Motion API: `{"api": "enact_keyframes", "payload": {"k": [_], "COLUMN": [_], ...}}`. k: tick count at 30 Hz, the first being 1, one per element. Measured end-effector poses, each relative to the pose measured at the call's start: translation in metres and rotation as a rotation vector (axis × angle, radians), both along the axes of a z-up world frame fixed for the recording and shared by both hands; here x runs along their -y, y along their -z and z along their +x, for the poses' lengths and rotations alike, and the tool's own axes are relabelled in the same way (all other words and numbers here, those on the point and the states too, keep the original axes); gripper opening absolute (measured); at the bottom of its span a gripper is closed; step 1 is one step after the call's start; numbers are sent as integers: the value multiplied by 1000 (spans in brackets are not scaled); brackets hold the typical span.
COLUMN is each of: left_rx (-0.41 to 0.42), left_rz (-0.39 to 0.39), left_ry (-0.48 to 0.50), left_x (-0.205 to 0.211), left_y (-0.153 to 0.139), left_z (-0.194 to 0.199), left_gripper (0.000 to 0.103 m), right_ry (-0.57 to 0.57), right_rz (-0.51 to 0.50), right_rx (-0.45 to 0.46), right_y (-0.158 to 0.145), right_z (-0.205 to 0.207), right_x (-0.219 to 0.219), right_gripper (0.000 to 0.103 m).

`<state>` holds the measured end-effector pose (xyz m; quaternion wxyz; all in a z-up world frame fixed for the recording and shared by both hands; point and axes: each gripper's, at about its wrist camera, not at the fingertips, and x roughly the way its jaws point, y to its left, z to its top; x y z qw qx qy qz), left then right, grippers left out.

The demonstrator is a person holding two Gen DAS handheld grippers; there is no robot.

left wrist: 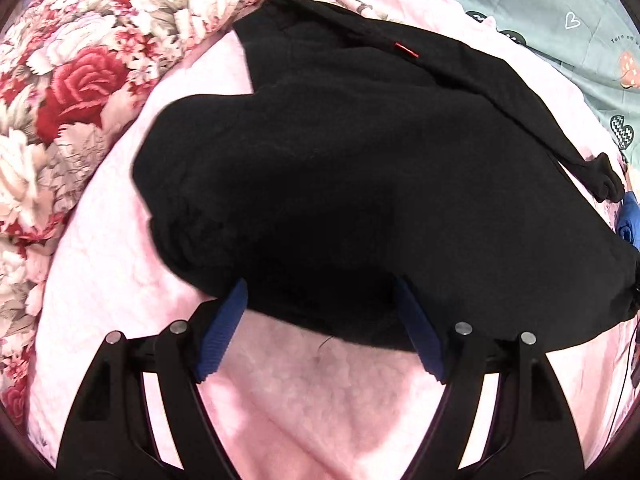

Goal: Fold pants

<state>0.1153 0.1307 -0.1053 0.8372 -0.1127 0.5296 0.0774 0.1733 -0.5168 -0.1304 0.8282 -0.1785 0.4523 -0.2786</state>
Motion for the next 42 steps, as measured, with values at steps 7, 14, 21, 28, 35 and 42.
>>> {"api": "enact_keyframes", "payload": {"k": [7,14,21,28,35,42], "left_rx": [75,40,37,16,138,42], "left_rz": [6,-106,-120,-119,-24,-157], "left_ry": [-83,-182,-205,-168,-97,-157], "left_x": [-45,-86,-97,-82,-60,-75], "left_y": [-30,-21,-11,-9,-47,-6], "left_z": [-26,-36,-8,23,18,29], "left_gripper": [79,76,73,21,37,45], "right_ry": [119,112,145,139,106,168], "right_rz": [251,783,952,925,890,884], "right_rx": [326,413,391,389,360,367], "right_y": [-50,-30,-8,-12,-5,1], "right_z": [-83,-145,-140,-133,-117,-112], "right_x": [0,-2,-14,-19,-27,-8], "right_gripper": [80,82,82,82,82,83]}}
